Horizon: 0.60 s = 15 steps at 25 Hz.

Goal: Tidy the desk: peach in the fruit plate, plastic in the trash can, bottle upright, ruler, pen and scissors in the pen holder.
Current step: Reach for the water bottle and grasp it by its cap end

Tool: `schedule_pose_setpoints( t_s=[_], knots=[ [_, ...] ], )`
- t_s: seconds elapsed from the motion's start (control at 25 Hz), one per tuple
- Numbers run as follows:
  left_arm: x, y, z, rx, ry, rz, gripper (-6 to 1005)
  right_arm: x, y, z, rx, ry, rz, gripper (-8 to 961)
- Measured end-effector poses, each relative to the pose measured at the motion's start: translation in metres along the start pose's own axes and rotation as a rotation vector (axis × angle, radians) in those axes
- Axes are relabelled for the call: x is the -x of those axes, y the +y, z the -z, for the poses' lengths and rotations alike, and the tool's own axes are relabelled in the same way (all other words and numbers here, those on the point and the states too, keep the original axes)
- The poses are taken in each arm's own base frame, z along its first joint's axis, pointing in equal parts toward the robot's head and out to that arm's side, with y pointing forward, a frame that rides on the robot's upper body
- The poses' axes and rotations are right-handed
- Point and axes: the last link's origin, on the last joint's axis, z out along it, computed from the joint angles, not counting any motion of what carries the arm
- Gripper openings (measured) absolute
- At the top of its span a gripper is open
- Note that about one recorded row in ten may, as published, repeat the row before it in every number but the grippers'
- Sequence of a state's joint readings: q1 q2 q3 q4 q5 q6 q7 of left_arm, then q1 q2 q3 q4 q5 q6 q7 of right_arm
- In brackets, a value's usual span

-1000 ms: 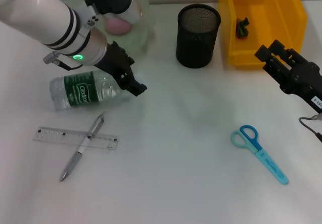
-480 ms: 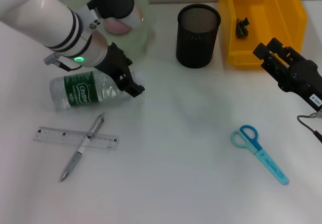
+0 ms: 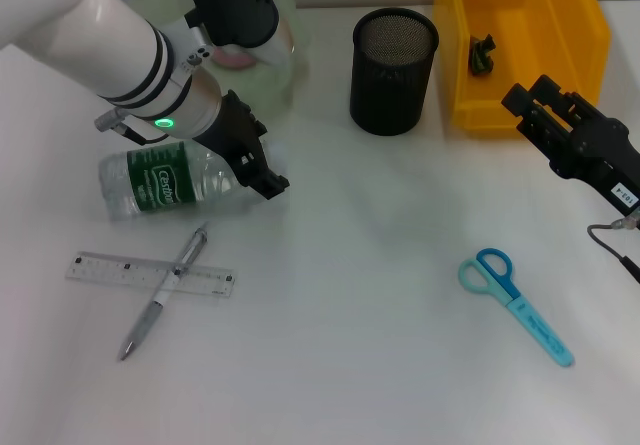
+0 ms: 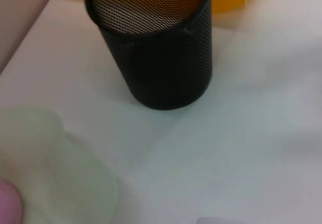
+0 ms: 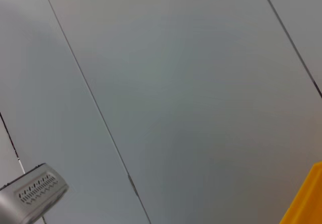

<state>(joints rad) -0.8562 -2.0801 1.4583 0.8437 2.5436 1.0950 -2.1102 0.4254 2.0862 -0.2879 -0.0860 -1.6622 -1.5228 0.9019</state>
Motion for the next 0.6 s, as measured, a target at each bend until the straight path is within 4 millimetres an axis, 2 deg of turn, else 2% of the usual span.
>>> schedule_pose_setpoints(
  t_s=[0.6],
  knots=[
    [0.0005,-0.001,-0.0038,-0.013,-0.005,-0.014,785,0.0016,0.0,-0.0039,0.006,-0.002,0.003,544]
  ],
)
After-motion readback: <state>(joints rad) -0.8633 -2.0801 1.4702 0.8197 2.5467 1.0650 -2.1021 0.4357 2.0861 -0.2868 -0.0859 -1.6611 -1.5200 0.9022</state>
